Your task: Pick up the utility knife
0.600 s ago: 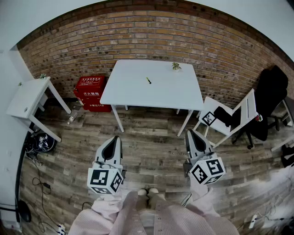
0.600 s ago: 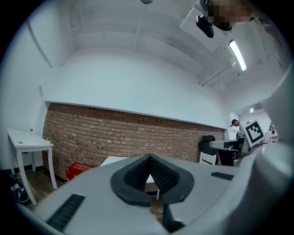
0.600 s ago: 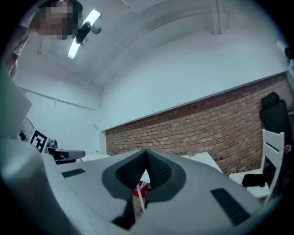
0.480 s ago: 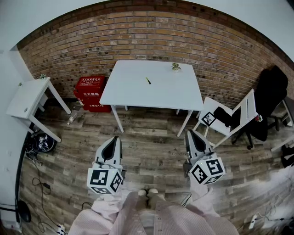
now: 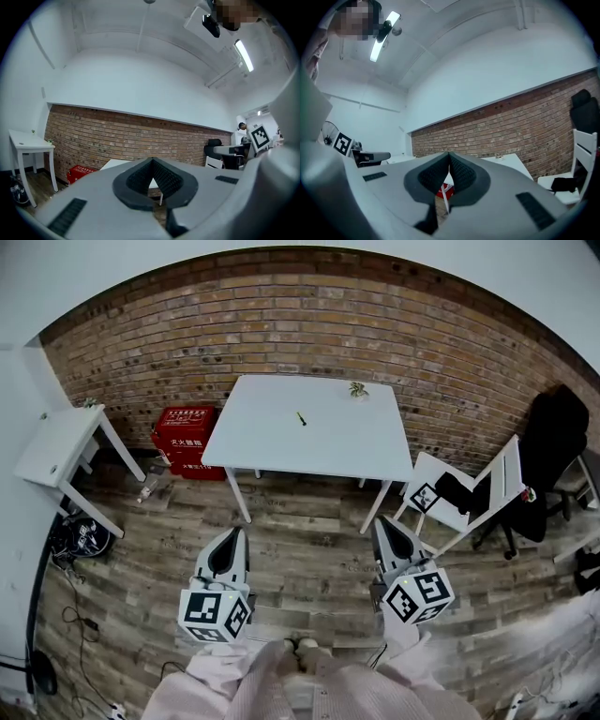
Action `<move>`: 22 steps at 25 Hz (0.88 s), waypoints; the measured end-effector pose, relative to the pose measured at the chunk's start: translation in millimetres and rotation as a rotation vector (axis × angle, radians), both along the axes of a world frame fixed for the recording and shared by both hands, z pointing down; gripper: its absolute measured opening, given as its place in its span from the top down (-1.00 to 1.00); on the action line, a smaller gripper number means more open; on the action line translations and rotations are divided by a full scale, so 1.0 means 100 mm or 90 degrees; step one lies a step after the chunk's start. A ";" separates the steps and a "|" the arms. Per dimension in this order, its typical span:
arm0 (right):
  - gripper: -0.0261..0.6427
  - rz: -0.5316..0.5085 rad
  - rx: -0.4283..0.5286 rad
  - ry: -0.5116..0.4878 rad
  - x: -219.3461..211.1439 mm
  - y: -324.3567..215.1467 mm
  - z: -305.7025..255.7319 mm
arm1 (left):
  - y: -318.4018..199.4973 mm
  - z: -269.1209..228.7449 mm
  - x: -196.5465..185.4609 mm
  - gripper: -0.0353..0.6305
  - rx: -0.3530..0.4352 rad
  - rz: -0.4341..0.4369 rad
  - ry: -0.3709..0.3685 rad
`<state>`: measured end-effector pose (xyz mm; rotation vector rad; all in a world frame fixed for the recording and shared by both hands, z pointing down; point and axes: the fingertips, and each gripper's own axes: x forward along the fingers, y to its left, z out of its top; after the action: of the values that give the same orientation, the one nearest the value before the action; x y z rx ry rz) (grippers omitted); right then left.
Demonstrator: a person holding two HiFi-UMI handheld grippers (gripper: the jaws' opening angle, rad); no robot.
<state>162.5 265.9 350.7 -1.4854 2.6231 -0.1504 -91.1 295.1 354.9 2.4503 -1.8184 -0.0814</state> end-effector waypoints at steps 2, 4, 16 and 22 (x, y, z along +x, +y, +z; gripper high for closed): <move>0.91 -0.006 -0.004 -0.002 0.03 -0.04 0.02 | -0.02 0.04 0.03 0.92 -0.003 -0.002 0.003; 0.86 -0.007 -0.007 -0.008 0.05 -0.08 0.03 | -0.04 0.05 0.04 0.92 -0.003 -0.005 0.005; 0.48 -0.010 -0.016 -0.017 0.04 -0.37 0.08 | -0.28 0.08 0.06 0.92 -0.006 -0.008 0.007; 0.40 -0.007 -0.023 -0.017 0.01 -0.59 0.14 | -0.49 0.12 0.03 0.92 -0.013 -0.006 0.005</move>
<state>163.8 207.2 364.7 -1.4696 2.6210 -0.2182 -88.1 246.3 366.5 2.4239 -1.8186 -0.0724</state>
